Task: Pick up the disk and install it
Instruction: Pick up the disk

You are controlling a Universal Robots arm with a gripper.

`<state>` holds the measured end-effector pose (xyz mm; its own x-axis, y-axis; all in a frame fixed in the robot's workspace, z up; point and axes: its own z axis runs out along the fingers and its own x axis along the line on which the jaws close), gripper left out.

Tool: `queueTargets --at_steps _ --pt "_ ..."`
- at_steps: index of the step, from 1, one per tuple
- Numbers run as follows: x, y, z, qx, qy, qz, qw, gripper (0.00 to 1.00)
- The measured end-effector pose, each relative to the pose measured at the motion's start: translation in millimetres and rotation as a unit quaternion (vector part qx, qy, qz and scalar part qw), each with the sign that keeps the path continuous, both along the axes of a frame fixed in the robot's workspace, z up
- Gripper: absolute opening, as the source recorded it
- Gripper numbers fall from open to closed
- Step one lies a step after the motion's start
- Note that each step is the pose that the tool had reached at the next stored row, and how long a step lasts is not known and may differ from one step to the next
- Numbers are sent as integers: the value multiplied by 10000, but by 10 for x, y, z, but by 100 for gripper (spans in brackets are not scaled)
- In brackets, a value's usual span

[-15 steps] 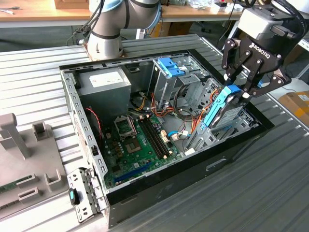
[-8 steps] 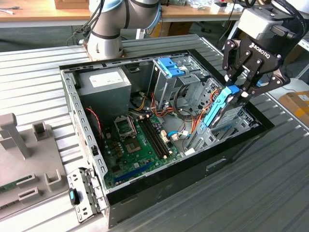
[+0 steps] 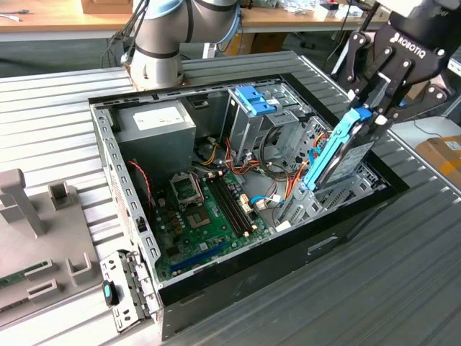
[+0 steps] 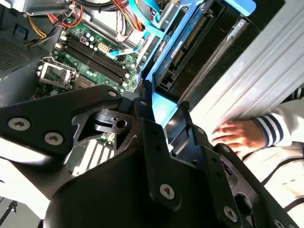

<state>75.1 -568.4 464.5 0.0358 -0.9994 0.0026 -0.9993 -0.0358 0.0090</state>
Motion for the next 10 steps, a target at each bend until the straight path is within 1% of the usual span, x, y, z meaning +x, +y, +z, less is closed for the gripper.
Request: queueTargets --at_steps 1,2,4,5,8,9,10 --pt "0 0 80 -1 -4 0 10000 36" --pt "0 0 200 0 -11 0 10000 36" --pt "0 0 413 0 -19 0 10000 36" --pt "0 0 498 0 -20 0 10000 36" --pt "0 0 694 -1 -22 0 10000 36" --pt "0 0 737 0 -23 0 10000 36" --pt "0 1 826 -2 -26 0 10000 36"
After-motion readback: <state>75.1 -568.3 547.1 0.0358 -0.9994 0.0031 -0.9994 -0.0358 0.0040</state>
